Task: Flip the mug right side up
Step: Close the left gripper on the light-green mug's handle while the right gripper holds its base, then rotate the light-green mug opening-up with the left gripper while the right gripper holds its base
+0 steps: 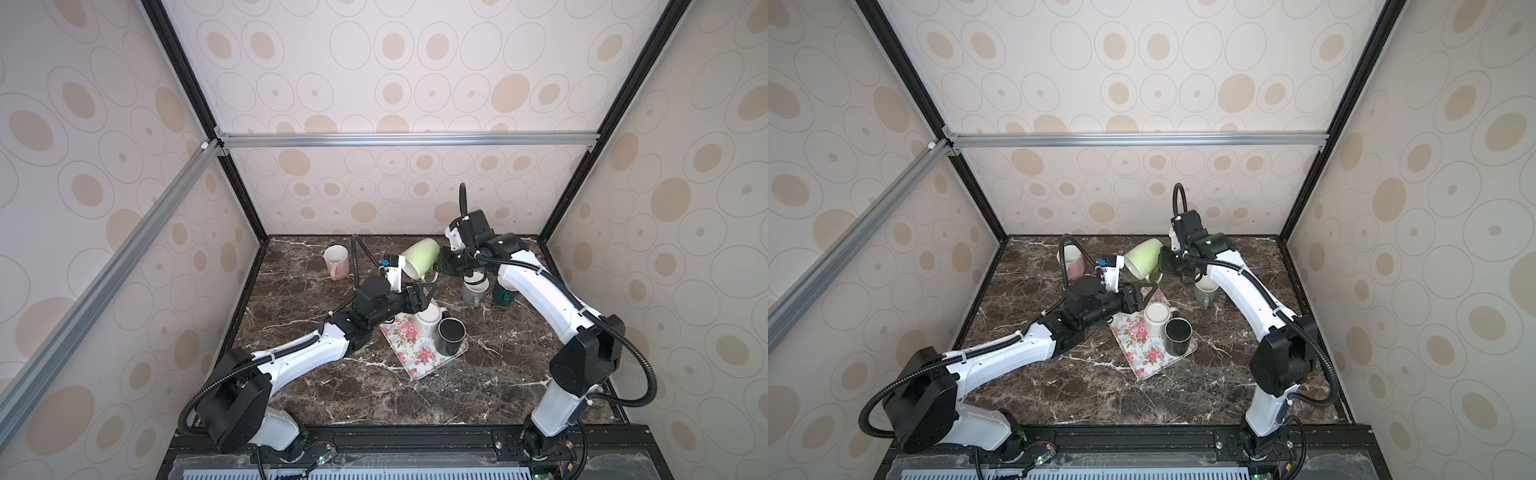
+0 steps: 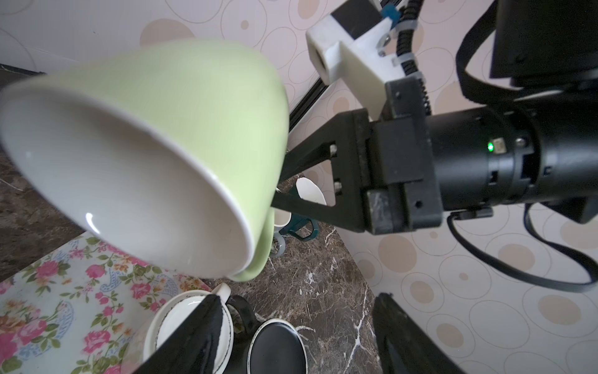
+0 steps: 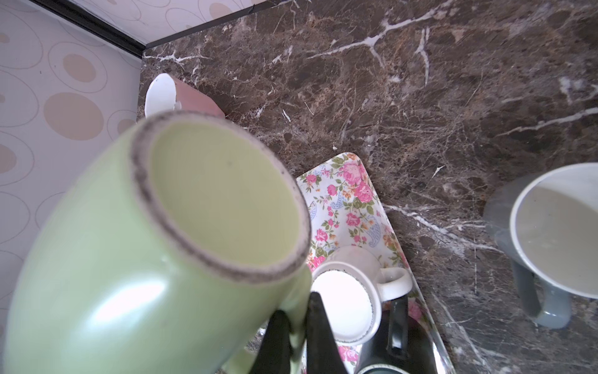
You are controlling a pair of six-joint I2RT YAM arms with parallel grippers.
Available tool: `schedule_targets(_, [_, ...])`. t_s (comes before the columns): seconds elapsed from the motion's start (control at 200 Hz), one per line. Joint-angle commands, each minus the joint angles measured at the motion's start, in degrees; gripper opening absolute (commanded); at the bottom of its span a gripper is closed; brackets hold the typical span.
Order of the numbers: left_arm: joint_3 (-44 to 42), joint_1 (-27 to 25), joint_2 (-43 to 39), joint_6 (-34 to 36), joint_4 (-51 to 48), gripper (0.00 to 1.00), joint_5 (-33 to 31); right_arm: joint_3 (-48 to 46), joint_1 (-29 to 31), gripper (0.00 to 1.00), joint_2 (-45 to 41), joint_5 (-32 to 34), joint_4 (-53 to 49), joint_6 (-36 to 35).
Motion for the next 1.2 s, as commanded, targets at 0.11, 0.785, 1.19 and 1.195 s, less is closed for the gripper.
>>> schedule_targets(0.11, [5.15, -0.40, 3.12, 0.46, 1.56, 0.63, -1.42, -0.78, -0.21, 0.00, -4.17, -1.33, 4.53, 3.29])
schedule_targets(0.785, [5.37, -0.40, 3.46, 3.66, -2.70, 0.59, -5.13, -3.20, -0.31, 0.00, -4.97, -1.31, 5.75, 3.79])
schedule_targets(1.19, [8.28, -0.40, 7.85, 2.54, -0.16, 0.51, -6.05, -7.54, -0.34, 0.00, -6.32, -4.20, 9.01, 7.35])
schedule_targets(1.195, [8.33, -0.40, 7.87, 2.56, -0.14, 0.51, -6.15, -7.59, -0.33, 0.00, -6.36, -4.27, 9.06, 7.37])
